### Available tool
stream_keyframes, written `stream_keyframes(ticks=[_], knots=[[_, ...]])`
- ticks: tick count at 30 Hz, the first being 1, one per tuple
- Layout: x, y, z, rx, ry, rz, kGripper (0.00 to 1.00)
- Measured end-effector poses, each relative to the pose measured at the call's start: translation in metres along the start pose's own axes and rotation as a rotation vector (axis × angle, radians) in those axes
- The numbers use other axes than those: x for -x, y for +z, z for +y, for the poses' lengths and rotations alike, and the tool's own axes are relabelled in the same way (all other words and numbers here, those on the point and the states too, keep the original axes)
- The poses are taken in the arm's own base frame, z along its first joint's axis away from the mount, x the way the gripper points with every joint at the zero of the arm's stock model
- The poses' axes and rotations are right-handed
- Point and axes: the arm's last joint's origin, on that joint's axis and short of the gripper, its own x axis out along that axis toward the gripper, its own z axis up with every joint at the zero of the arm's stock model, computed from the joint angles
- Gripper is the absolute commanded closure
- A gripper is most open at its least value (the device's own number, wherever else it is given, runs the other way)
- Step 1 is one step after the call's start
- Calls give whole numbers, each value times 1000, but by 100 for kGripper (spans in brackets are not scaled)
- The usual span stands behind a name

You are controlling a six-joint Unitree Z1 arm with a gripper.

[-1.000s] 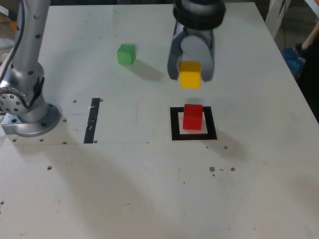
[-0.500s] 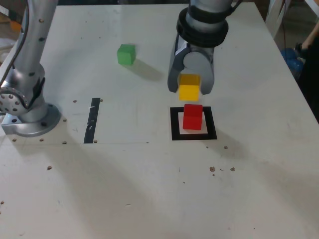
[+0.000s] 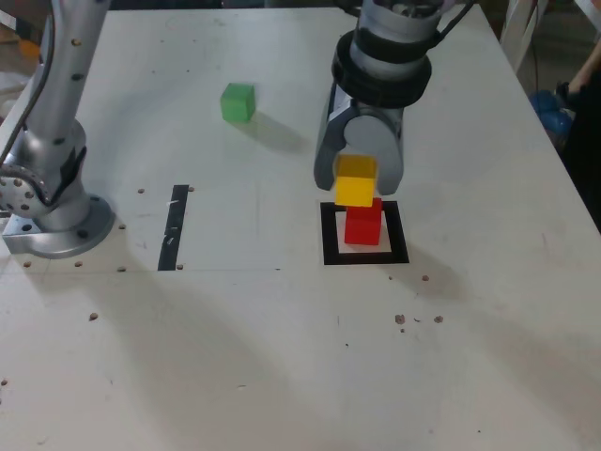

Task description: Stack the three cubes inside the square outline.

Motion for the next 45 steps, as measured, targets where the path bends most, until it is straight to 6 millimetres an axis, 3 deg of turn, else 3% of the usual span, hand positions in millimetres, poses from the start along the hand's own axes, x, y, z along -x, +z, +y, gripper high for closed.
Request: stream_keyframes(ticks=[22,28,32,40,45], knots=[[-18,17,-2,-26,7,4,78],[-21,18,-3,-27,7,13,72],[-22,18,-2,-26,4,14,61],[-22,18,-1,-32,7,18,14],[-21,17,0,-32,21,19,1]])
